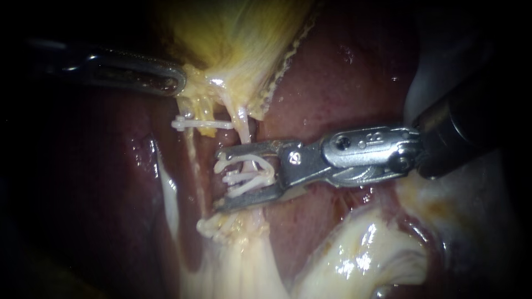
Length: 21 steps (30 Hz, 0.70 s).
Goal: Clipping third clip right tube
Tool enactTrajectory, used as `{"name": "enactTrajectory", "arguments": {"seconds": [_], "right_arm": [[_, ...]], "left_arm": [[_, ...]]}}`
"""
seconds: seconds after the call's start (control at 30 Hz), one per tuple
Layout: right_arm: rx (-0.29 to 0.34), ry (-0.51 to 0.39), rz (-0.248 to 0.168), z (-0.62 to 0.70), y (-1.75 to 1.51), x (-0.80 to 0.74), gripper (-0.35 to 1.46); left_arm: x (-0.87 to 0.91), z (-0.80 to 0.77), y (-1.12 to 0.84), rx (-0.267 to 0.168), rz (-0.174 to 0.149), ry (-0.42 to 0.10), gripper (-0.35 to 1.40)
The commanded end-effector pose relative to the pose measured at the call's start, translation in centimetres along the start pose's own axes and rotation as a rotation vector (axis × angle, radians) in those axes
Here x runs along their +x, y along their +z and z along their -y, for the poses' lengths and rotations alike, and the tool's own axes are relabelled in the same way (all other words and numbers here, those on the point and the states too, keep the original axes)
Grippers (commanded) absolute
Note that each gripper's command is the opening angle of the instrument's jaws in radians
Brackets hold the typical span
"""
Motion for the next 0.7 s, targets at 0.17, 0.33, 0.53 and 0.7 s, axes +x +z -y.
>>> {"name": "enactTrajectory", "arguments": {"seconds": [0.17, 0.33, 0.53, 0.7], "right_arm": [[0.005, 0.021, 0.001, 0.05, -0.08, 0.08, 0.45], [0.015, 0.041, -0.003, 0.12, -0.28, 0.22, 0.45], [0.019, 0.091, -0.005, 0.11, -0.50, 0.20, 0.45], [0.016, 0.163, -0.006, 0.02, -0.59, 0.09, 0.45]], "left_arm": [[0.01, 0.00, -0.01, 0.000, 0.000, 0.000, -0.35], [0.00, -0.01, -0.03, 0.003, 0.002, 0.000, -0.35], [0.00, -0.02, -0.09, 0.007, 0.004, 0.000, -0.35], [0.00, -0.02, -0.09, 0.007, 0.004, 0.000, -0.35]]}}
